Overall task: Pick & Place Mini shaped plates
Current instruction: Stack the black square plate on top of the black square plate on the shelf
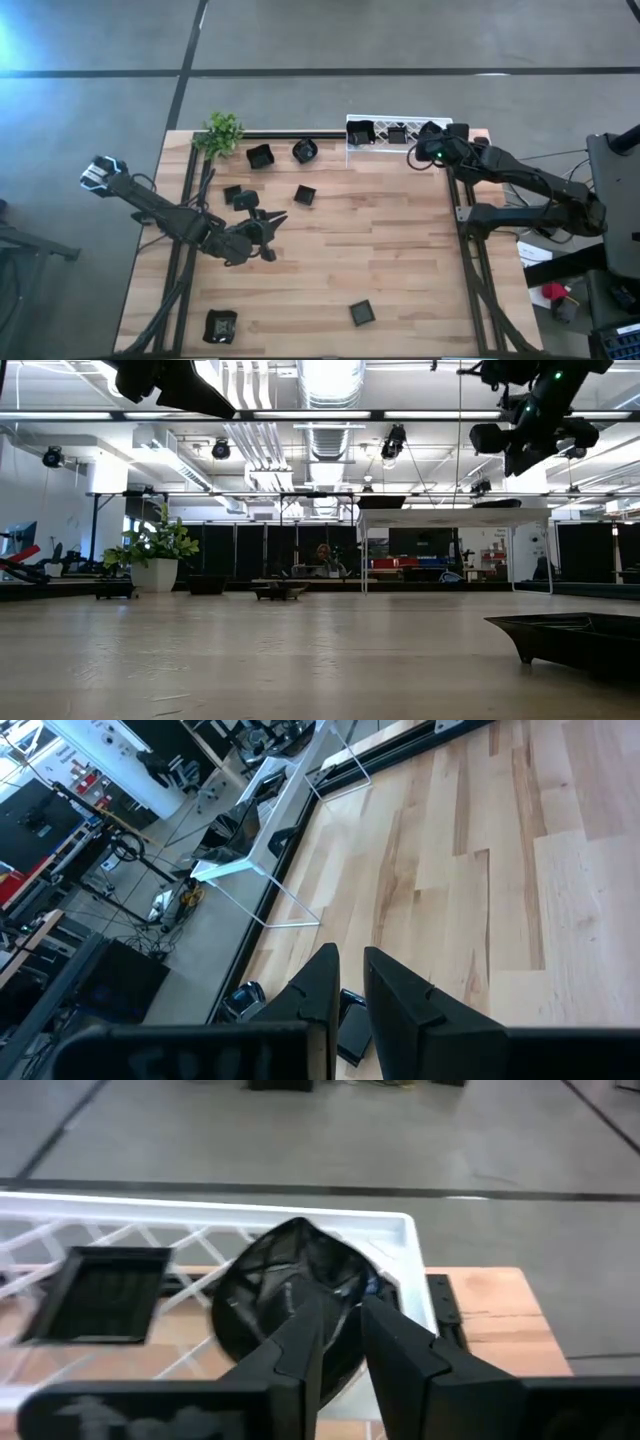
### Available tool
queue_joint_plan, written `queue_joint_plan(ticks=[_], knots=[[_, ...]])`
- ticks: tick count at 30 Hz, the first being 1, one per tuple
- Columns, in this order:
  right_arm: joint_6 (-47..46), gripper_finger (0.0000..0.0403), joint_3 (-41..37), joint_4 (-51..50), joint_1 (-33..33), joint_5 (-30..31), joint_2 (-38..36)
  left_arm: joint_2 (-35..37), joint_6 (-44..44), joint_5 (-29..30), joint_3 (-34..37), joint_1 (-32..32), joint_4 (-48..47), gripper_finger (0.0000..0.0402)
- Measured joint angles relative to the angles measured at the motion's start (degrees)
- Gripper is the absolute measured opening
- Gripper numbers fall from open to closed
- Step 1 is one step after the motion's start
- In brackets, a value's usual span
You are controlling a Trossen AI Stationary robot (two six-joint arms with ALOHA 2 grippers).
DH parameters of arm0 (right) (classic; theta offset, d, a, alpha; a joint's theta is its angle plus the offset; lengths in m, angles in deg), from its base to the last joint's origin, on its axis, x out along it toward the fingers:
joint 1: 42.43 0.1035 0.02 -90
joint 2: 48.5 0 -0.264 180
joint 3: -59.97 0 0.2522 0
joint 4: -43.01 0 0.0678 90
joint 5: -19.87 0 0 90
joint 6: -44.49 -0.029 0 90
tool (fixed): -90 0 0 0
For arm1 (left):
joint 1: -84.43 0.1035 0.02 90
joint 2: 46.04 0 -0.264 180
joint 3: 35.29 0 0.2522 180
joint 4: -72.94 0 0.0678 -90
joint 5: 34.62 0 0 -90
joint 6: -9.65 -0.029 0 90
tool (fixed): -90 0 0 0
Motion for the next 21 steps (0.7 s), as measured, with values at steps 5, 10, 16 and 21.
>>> queue_joint_plan(ticks=[5,10,16,21], knots=[[2.51,0.0048,0.00,-0.02,6.10,0.00,-1.49,0.00,0.00,0.00,0.00,0.07,0.00,0.0048],[2.79,0.0038,-0.18,0.00,14.72,0.00,-1.35,0.00,0.00,0.00,0.01,0.27,0.00,0.0048],[0.50,0.0038,-1.81,0.10,28.48,-0.13,0.84,0.00,0.00,0.01,0.02,0.35,0.01,0.0048],[-3.70,0.0038,-4.49,3.96,41.36,-0.56,4.35,0.00,0.00,0.01,0.04,0.48,0.00,0.0048]])
